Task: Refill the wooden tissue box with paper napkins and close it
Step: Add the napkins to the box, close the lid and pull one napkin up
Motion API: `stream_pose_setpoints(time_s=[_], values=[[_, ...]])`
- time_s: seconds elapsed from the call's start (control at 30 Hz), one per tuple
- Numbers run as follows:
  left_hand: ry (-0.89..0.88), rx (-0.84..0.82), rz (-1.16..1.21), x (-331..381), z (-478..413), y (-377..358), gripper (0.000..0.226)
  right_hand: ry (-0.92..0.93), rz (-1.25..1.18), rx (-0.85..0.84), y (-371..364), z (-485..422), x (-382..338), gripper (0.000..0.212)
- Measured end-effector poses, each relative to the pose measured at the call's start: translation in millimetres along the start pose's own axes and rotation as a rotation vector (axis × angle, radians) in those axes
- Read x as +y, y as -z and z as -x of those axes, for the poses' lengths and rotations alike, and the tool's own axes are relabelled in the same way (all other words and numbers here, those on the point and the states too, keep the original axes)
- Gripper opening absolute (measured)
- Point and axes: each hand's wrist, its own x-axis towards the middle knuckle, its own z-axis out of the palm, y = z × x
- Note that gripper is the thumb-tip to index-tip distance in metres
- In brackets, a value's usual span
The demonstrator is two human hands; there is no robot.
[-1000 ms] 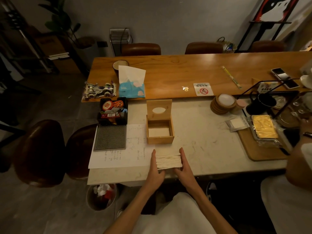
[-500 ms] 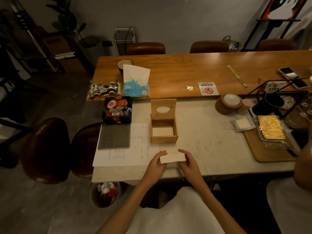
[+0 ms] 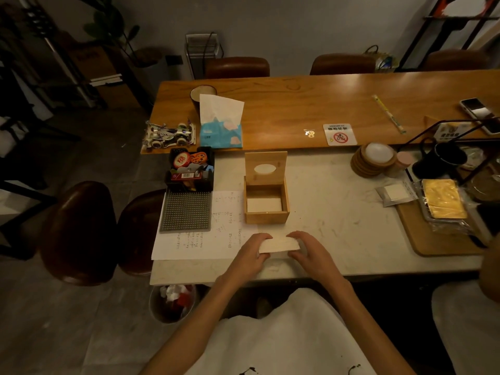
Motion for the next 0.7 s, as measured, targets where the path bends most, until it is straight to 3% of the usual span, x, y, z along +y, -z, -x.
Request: stream_pose_setpoints(time_s=[0.07,0.17,0.27,0.4,0.5,0.7], values=[[-0.013,0.01,-0.032,-1.2,-1.1,0.4,0.037,-0.02,0.026,-0.01,0.7,-1.7,-1.3,0.035],[-0.034,0.017,-0.048,-3.5,-1.9,-1.6,0.039,0.007,0.031,-0.046,0.3,-2.0,-1.7,0.044],[-0.023,0.045,-0.052,-2.5,-2.3,-2.5,0.035,0.013,0.029,-0.028,0.6,-1.4,-2.0,0.038],[0.025,0.028,0.016,-2.7,-1.8,-3.4,0.045,0.012,-0.019,-0.077,0.6,-2.4,-1.0,0.054],[0.072,0.032,0.065,-5.3,-2.9,-2.7,0.041,-0.042,-0.1,-0.046,-1.9,-5.8,2.7,0.038],[0.318,-0.033,0.614,-6.0,-4.5,15.1,0.03,-0.281,-0.573,-0.265,20.7,-1.6,-1.4,0.031]])
